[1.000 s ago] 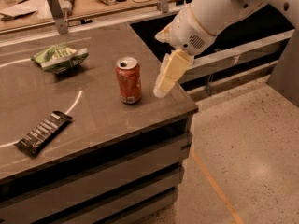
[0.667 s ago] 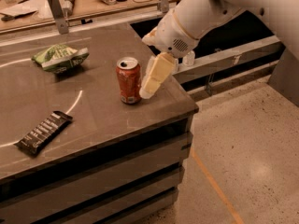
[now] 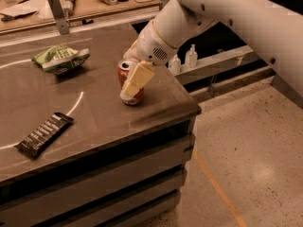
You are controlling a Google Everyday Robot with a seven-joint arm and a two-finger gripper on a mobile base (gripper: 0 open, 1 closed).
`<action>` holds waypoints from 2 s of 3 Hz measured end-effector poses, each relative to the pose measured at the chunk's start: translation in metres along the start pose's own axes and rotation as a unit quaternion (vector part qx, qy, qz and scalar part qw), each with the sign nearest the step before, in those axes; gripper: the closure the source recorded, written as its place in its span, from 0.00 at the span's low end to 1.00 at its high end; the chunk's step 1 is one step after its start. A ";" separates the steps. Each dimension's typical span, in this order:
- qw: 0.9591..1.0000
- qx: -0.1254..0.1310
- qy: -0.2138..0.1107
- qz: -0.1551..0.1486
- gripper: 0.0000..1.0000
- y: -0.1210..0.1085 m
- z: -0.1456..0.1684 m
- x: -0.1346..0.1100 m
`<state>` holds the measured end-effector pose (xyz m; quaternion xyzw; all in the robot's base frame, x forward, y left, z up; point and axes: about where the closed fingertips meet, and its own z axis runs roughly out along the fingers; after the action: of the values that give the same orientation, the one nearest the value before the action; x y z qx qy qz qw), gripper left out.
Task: Move coke can near rxbar chocolate
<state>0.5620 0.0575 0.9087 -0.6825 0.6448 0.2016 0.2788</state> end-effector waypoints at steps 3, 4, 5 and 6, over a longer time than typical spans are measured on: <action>0.998 -0.046 -0.029 -0.033 0.93 -0.001 0.021 -0.035; 0.995 -0.069 -0.046 -0.062 1.00 0.006 0.025 -0.066; 0.991 -0.092 -0.052 -0.086 1.00 0.016 0.037 -0.091; 0.987 -0.110 -0.054 -0.099 0.84 0.022 0.056 -0.104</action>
Offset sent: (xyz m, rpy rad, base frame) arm 0.0094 0.0307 -0.0026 0.0210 0.0314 0.0898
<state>0.5357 0.1727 0.9291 -0.7575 0.5318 0.2799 0.2550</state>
